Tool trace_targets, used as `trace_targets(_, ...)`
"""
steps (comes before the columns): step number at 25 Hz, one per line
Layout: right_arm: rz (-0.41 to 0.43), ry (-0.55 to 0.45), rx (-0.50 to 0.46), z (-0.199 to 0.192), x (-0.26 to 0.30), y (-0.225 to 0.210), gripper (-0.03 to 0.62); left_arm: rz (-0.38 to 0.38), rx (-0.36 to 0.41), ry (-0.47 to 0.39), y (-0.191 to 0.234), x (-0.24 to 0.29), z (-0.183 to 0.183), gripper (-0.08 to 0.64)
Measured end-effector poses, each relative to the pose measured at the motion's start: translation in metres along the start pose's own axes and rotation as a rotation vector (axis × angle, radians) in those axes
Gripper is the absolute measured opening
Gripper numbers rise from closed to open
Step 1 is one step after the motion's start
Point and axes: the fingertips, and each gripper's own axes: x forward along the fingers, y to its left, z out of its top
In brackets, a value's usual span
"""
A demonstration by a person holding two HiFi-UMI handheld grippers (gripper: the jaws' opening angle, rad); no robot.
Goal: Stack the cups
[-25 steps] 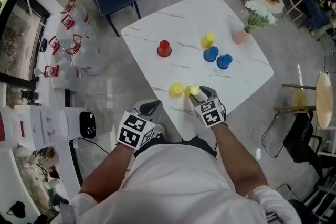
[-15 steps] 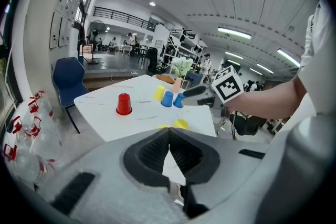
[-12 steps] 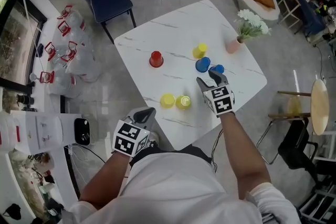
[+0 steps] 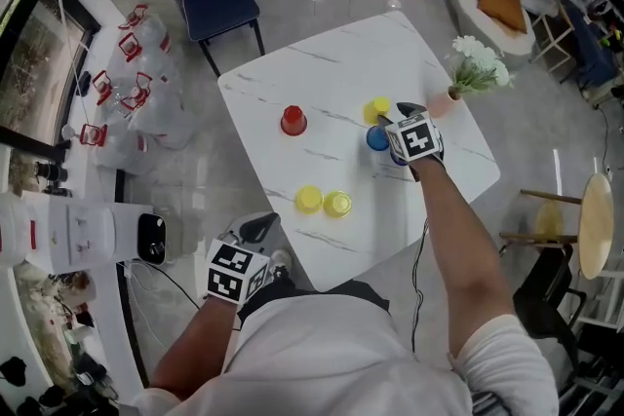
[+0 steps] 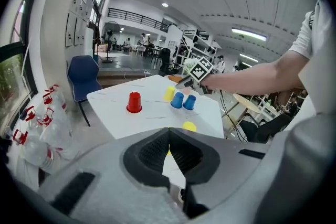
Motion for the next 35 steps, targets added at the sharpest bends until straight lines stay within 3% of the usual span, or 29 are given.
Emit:
trace_targets(8, 0.044, 0.158, -0.060, -0.011, 0.051, -0.013, 0.259, 0.089, -0.072, 0.006, 0.013, -0.009, -0.011, 0.006)
trace_targets(15, 0.035, 0.178, -0.084, -0.014, 0.061, -0.018, 0.216, 0.104, -0.092, 0.013, 0.016, -0.012, -0.017, 0.006)
trace_targets(20, 0.019, 0.083, -0.095, 0.010, 0.038, -0.016, 0.215, 0.078, -0.067, 0.002, 0.017, -0.011, -0.011, 0.006)
trace_targets(27, -0.013, -0.105, -0.118, 0.053, -0.044, 0.008, 0.215, -0.007, 0.010, -0.017, 0.008, -0.002, 0.005, 0.005)
trace_targets(35, -0.020, -0.168, -0.033, 0.026, -0.125, 0.054, 0.215, -0.099, 0.106, -0.022, -0.006, 0.000, 0.016, 0.005)
